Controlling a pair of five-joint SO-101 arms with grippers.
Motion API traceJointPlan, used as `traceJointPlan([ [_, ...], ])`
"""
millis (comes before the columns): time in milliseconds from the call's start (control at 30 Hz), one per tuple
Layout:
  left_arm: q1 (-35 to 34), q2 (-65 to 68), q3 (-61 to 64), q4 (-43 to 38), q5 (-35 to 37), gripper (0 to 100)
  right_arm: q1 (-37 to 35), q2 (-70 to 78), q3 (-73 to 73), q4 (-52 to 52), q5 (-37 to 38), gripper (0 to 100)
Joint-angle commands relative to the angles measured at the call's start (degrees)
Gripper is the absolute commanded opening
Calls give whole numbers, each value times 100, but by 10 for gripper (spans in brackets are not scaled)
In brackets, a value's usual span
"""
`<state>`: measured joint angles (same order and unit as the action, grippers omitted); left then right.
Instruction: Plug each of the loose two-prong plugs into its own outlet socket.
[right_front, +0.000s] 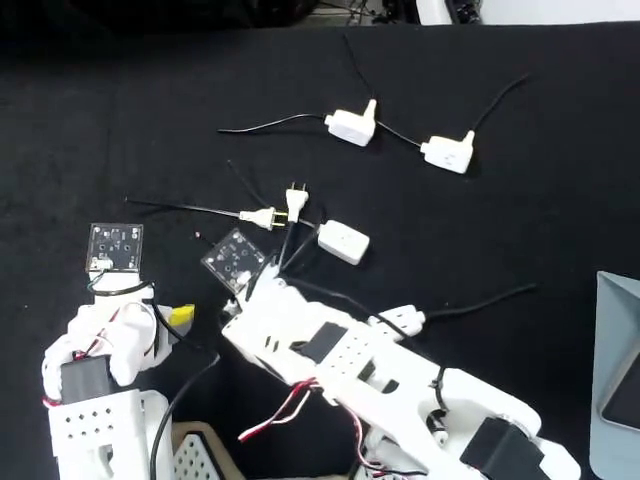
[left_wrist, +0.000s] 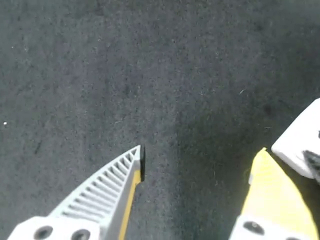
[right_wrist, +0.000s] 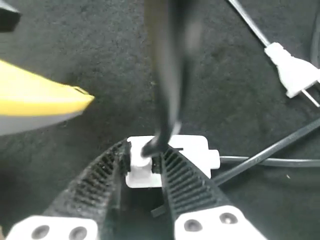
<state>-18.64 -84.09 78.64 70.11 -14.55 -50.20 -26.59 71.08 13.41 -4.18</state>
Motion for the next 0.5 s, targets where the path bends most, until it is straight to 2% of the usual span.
traceJointPlan([
  [0,57,-44,-40,-97,44,338,88,-48,75,-123,53,11],
  [267,48,-44,4,-114,44,338,97,-84,277,-360,343,11],
  [467,22,-62,163,-202,44,339,141,-163,-171,-343,580,11],
])
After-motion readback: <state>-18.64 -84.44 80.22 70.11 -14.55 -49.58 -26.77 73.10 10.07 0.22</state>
